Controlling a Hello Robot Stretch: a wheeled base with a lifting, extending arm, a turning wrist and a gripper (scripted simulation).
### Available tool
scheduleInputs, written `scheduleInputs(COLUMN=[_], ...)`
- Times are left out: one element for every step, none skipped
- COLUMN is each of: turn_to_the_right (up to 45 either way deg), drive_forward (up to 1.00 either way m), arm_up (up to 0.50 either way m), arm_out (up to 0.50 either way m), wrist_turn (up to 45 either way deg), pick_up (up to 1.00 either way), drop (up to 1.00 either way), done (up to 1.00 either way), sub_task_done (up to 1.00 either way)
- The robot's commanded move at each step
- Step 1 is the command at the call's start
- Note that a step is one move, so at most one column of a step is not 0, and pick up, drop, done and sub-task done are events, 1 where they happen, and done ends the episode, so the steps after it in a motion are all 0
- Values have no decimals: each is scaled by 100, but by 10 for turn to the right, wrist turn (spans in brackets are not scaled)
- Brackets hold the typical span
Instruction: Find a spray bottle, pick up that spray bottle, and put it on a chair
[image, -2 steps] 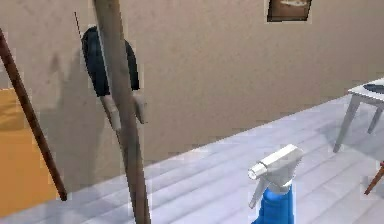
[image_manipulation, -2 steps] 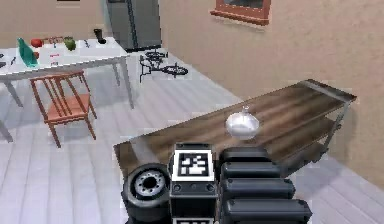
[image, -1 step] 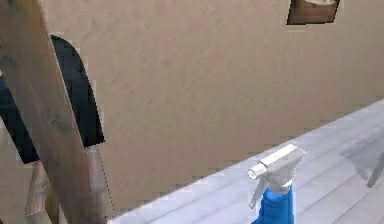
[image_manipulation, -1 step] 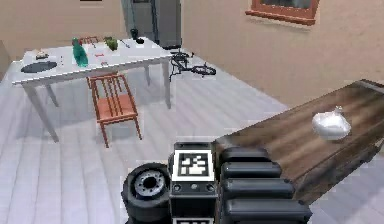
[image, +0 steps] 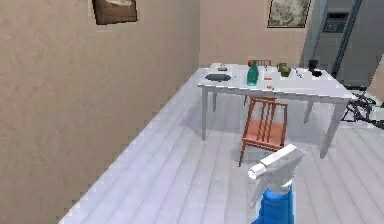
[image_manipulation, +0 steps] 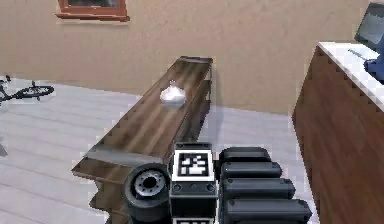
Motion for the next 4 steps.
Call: scheduleInputs(turn_to_the_right=[270,0,300,0], drive_forward=[0,80,0,55], arm_up=[0,0,0,0], arm_out=[0,0,0,0], wrist_turn=[0,0,0,0], pick_up=[0,0,0,0], drop=[0,0,0,0], done=[0,0,0,0], sub_task_done=[0,0,0,0])
